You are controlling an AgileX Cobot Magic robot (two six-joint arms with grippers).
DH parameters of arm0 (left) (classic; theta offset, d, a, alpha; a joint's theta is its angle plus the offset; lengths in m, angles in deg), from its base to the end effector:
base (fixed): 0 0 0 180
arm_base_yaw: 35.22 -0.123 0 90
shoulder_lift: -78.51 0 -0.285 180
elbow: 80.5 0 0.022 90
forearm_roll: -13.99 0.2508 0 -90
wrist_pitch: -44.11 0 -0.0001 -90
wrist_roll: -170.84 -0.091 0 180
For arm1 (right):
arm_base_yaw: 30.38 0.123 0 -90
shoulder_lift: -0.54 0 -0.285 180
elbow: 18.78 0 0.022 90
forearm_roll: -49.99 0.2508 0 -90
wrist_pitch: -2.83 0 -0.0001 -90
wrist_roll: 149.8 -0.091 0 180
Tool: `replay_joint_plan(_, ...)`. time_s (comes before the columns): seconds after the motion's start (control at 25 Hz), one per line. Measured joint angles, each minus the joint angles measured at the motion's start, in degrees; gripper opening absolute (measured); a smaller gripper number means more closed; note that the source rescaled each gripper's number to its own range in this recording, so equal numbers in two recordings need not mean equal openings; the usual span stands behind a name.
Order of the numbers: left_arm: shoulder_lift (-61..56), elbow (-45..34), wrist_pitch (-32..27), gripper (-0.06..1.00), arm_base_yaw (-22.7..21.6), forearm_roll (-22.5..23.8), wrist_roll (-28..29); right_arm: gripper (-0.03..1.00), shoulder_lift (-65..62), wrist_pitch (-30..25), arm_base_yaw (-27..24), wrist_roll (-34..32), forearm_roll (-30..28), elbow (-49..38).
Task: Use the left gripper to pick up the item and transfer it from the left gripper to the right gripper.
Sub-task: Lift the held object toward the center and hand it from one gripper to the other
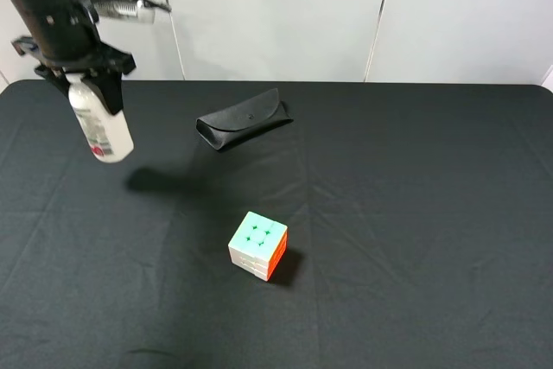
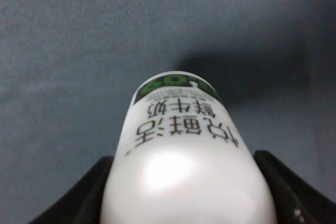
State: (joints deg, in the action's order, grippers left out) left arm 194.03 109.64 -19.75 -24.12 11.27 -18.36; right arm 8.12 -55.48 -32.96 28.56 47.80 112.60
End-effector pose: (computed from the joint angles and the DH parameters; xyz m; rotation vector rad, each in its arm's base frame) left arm 0.3794 -0.0784 0.2456 0.4959 2.9118 -0.0705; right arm -0.0037 -0.0028 0.2806 0.0744 1.9971 -0.0559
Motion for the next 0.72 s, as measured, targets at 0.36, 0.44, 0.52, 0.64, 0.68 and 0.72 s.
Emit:
replay_joint_plan(0.36,0.0,8.1,-2.6,0.02,0.0,-15.2,0.1,1.00,0.0,0.0,0.0,0.0,0.0,0.0)
replay_joint_plan(0.44,0.0,8.1,-2.6,0.02,0.0,-20.9,0.0,1.00,0.0,0.0,0.0,0.0,0.0,0.0)
replay_joint_plan(0.52,0.0,8.1,-2.5,0.02,0.0,-25.5,0.0,1.00,0.0,0.0,0.0,0.0,0.0,0.0)
replay_joint_plan(0.64,0.0,8.1,-2.4,0.02,0.0,-29.8,-0.2,1.00,0.0,0.0,0.0,0.0,0.0,0.0)
replay_joint_plan(0.68,0.0,8.1,-2.3,0.02,0.1,-31.9,-0.7,1.00,0.0,0.0,0.0,0.0,0.0,0.0)
replay_joint_plan(0.72,0.0,8.1,-2.3,0.02,0.2,-33.6,-1.3,1.00,0.0,0.0,0.0,0.0,0.0,0.0)
